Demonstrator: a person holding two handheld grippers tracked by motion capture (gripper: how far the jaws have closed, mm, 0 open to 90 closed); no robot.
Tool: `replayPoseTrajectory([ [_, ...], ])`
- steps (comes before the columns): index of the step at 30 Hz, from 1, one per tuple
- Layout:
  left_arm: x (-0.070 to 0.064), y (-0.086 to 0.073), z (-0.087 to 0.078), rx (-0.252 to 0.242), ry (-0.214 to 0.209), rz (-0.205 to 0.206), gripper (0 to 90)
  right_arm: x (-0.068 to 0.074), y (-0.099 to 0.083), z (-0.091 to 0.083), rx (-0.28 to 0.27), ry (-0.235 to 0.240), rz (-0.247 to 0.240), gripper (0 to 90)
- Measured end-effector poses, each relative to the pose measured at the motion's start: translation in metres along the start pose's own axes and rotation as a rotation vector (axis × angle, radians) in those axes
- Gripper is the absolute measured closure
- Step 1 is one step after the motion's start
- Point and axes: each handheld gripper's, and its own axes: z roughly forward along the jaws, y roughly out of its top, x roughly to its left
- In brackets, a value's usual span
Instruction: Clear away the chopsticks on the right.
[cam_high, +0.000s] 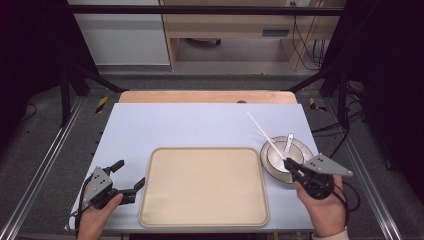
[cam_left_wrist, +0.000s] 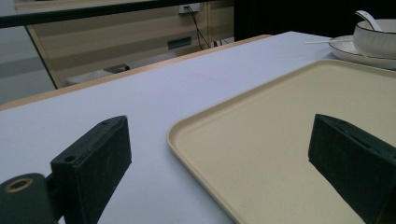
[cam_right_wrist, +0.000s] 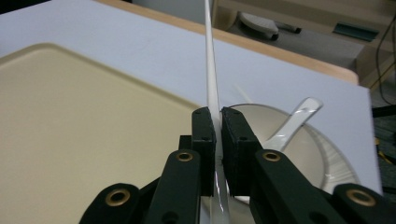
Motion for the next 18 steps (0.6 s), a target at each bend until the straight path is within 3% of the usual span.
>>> replayPoseTrajectory([
  [1,0.000,0.000,0.000,0.000,0.000,0.000,5.6,0.000,0.000,0.000,0.000,0.000,0.000,84.1],
  [3,0.002,0.000,0.000,-0.004,0.007,-0.007,5.5,0.022,-0.008,0.005,0.025,0.025,-0.029,84.1],
  [7,0.004,0.000,-0.001,-0.011,0.006,-0.014,5.3,0.038,-0.013,0.009,0.048,0.053,-0.047,84.1],
  [8,0.003,0.000,-0.001,-0.012,0.006,-0.013,5.3,0.050,-0.017,0.012,0.058,0.063,-0.053,84.1],
  [14,0.001,0.000,-0.001,-0.006,0.000,-0.010,5.3,0.072,-0.029,0.018,0.065,0.095,-0.023,84.2],
  [18,0.002,0.000,-0.002,-0.006,0.011,-0.013,5.3,0.081,-0.041,0.025,0.106,0.099,-0.014,84.2],
])
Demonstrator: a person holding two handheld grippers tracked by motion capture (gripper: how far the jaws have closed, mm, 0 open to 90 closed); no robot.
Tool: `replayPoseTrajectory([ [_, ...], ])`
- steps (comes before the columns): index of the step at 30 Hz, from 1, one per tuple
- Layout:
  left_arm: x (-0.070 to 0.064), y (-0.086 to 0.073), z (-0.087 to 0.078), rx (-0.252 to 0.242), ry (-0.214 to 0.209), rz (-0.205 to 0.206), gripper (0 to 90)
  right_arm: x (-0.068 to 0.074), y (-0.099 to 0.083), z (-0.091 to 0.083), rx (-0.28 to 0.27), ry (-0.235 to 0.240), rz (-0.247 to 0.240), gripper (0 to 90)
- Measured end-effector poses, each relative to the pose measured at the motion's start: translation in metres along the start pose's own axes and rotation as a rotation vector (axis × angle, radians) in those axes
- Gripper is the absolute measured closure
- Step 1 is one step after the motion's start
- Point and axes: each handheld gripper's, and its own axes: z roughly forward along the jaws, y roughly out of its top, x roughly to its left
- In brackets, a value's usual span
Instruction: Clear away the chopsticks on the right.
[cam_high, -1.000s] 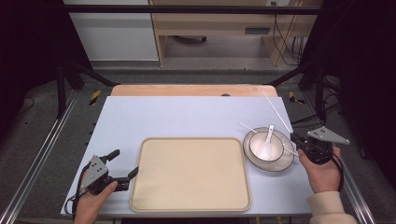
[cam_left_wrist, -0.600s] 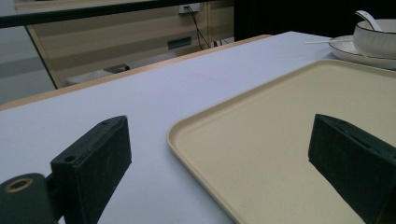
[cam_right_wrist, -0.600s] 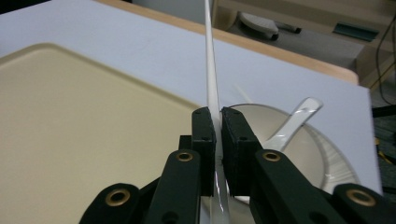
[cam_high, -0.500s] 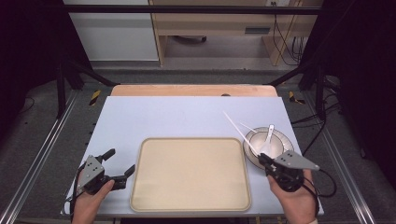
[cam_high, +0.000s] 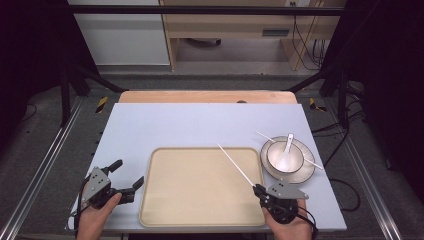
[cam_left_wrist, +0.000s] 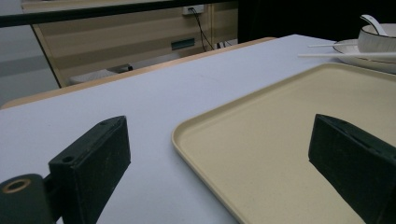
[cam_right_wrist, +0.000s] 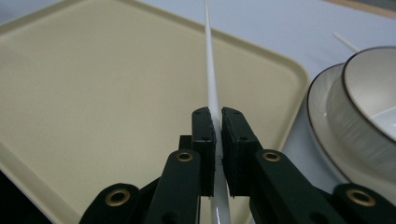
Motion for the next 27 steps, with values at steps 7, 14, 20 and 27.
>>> replayPoseTrajectory([
  [7,0.000,0.000,0.001,0.004,0.002,0.005,5.3,0.009,-0.010,0.011,0.057,0.013,-0.008,84.2],
  [14,-0.002,0.000,0.002,0.007,0.001,0.009,5.3,0.013,-0.014,0.022,0.112,0.019,0.025,84.1],
  [20,-0.006,-0.001,0.001,0.014,0.006,0.018,5.6,0.016,-0.017,0.026,0.161,0.012,0.048,84.0],
  [27,-0.003,-0.001,-0.003,0.013,0.019,0.009,5.6,0.027,-0.015,0.036,0.189,0.036,0.016,83.9],
])
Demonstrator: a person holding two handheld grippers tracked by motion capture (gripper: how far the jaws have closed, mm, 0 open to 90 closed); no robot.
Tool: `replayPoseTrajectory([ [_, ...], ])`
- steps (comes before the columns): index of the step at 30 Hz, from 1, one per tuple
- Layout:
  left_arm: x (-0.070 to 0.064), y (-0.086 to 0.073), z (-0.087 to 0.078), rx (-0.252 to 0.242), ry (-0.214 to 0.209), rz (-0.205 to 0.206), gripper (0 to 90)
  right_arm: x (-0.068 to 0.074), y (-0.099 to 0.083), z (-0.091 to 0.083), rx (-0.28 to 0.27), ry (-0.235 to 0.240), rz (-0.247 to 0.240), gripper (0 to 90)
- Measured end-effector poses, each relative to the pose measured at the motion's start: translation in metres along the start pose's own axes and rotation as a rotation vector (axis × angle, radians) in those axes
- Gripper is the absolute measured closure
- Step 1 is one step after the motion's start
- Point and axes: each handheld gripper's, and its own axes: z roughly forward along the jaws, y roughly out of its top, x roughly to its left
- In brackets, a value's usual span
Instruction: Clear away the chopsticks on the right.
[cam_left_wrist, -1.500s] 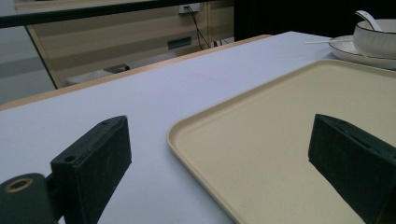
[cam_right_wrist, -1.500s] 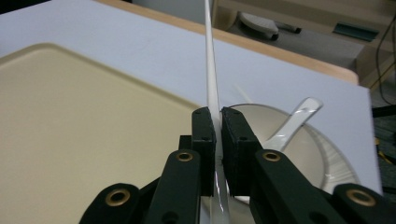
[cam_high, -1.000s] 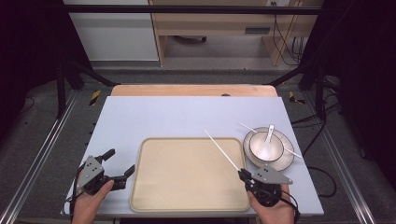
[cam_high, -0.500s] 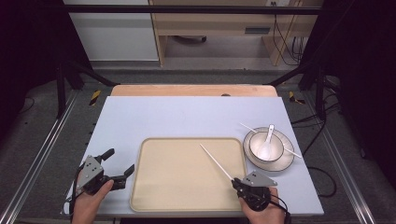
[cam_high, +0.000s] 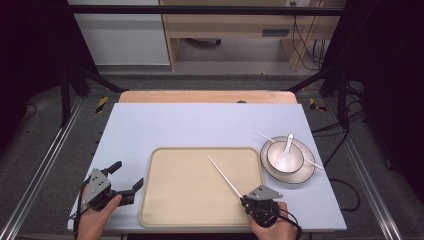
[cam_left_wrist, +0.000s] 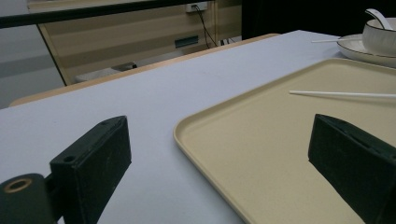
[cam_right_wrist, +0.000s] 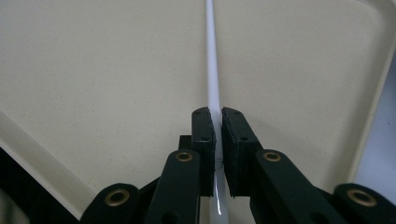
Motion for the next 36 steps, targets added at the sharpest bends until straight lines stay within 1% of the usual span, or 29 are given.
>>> replayPoseTrajectory([
  [2,0.001,-0.001,0.000,0.006,0.004,-0.001,5.6,0.000,-0.001,0.000,0.001,-0.005,0.005,83.9],
  [4,0.001,-0.001,0.000,0.006,0.004,-0.002,5.6,-0.004,-0.001,0.000,-0.002,-0.010,0.003,83.9],
  [5,0.001,-0.001,-0.001,0.006,0.007,0.000,5.6,-0.003,-0.001,0.000,0.006,-0.017,0.026,83.9],
  [6,0.001,-0.001,-0.001,0.005,0.008,0.001,5.6,-0.005,-0.001,0.000,0.008,-0.017,0.023,83.9],
  [7,0.001,-0.001,-0.001,0.008,0.006,0.002,5.6,-0.004,-0.001,0.001,0.010,-0.017,0.030,83.8],
  [8,0.001,-0.001,-0.001,0.009,0.004,0.003,5.6,-0.004,-0.001,0.002,0.013,-0.019,0.014,83.7],
  [9,0.001,-0.001,0.000,0.009,0.004,0.001,5.6,-0.003,-0.001,0.003,0.023,-0.018,0.020,82.9],
  [10,0.001,-0.001,0.000,0.007,0.002,-0.001,5.6,-0.003,-0.001,0.004,0.013,-0.009,0.007,80.4],
  [11,0.001,-0.001,0.001,0.009,-0.001,0.002,5.6,-0.002,0.000,0.002,0.002,-0.009,0.021,74.9],
  [13,0.001,-0.002,0.002,0.010,-0.005,0.000,5.5,-0.003,0.002,-0.001,-0.048,-0.020,0.008,68.4],
  [14,0.001,-0.002,0.002,0.010,-0.005,0.000,5.5,-0.003,0.002,-0.001,-0.048,-0.020,0.008,68.4],
  [15,0.002,-0.002,0.002,0.009,-0.004,-0.005,5.5,-0.004,0.006,-0.006,-0.096,-0.036,0.017,61.9],
  [17,0.004,-0.002,0.001,0.004,0.004,-0.009,5.5,-0.008,0.009,-0.011,-0.127,-0.068,0.014,55.6],
  [18,0.004,-0.002,0.000,0.009,0.005,-0.007,5.5,-0.010,0.010,-0.014,-0.142,-0.075,0.020,53.3],
  [19,0.005,-0.002,-0.001,0.010,0.010,-0.006,5.4,-0.014,0.012,-0.017,-0.164,-0.093,0.014,51.0],
  [20,0.005,-0.002,-0.001,0.010,0.010,-0.006,5.4,-0.014,0.012,-0.017,-0.164,-0.093,0.014,51.0],
  [21,0.005,-0.003,-0.002,0.011,0.014,-0.007,5.4,-0.017,0.014,-0.021,-0.177,-0.108,0.022,48.0],
  [22,0.006,-0.003,-0.003,0.012,0.017,-0.008,5.3,-0.023,0.018,-0.027,-0.204,-0.129,0.021,43.1],
  [23,0.006,-0.004,-0.003,0.015,0.022,-0.010,5.3,-0.031,0.023,-0.035,-0.232,-0.152,0.024,34.2],
  [25,0.006,-0.004,-0.004,0.019,0.027,-0.009,5.3,-0.041,0.028,-0.043,-0.254,-0.176,0.033,25.7],
  [28,0.005,-0.002,-0.007,0.010,0.033,-0.017,5.2,-0.064,0.040,-0.061,-0.295,-0.210,0.046,19.4],
  [30,0.004,-0.003,-0.009,0.015,0.028,-0.012,5.0,-0.082,0.046,-0.075,-0.314,-0.236,0.037,14.7],
  [31,0.003,-0.003,-0.009,0.019,0.027,-0.010,5.0,-0.091,0.049,-0.082,-0.317,-0.254,0.032,13.9],
  [33,0.004,-0.003,-0.009,0.019,0.029,-0.014,5.0,-0.108,0.051,-0.096,-0.302,-0.297,0.039,11.8],
  [35,0.004,-0.003,-0.009,0.012,0.028,-0.021,5.0,-0.125,0.050,-0.110,-0.304,-0.329,0.045,18.7],
  [36,0.004,-0.002,-0.008,0.012,0.027,-0.021,5.0,-0.133,0.048,-0.115,-0.307,-0.345,0.046,19.7],
])
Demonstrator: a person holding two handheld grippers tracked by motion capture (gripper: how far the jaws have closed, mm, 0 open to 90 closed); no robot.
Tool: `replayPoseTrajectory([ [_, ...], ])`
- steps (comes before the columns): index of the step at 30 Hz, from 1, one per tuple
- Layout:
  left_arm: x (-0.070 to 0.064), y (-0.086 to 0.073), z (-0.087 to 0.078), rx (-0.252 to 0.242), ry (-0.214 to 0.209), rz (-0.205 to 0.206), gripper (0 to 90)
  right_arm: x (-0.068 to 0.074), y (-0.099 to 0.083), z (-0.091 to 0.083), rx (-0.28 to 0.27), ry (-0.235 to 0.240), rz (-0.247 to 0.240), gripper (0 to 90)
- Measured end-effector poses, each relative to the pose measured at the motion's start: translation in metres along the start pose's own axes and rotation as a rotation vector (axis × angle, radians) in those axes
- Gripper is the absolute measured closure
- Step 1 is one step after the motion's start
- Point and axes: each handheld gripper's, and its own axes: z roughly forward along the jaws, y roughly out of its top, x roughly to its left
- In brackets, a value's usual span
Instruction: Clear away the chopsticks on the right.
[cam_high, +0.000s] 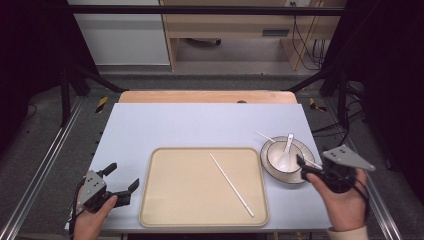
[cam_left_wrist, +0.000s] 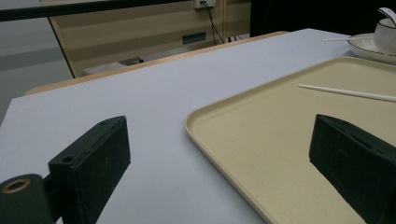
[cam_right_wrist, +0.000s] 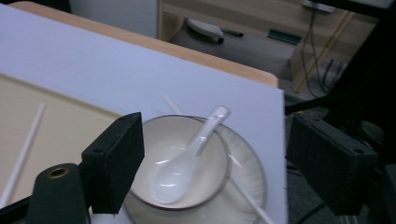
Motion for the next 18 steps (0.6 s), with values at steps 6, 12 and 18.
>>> replayPoseTrajectory([
  [6,0.002,0.003,0.006,-0.023,-0.016,-0.029,5.0,-0.042,-0.010,-0.007,0.032,-0.042,0.014,38.0],
  [12,0.004,0.003,0.007,-0.024,-0.025,-0.015,5.1,-0.070,-0.037,0.016,0.134,0.042,-0.030,53.9],
  [18,0.004,0.002,0.005,-0.021,-0.018,-0.024,5.2,-0.082,-0.056,0.054,0.224,0.146,-0.038,59.9],
])
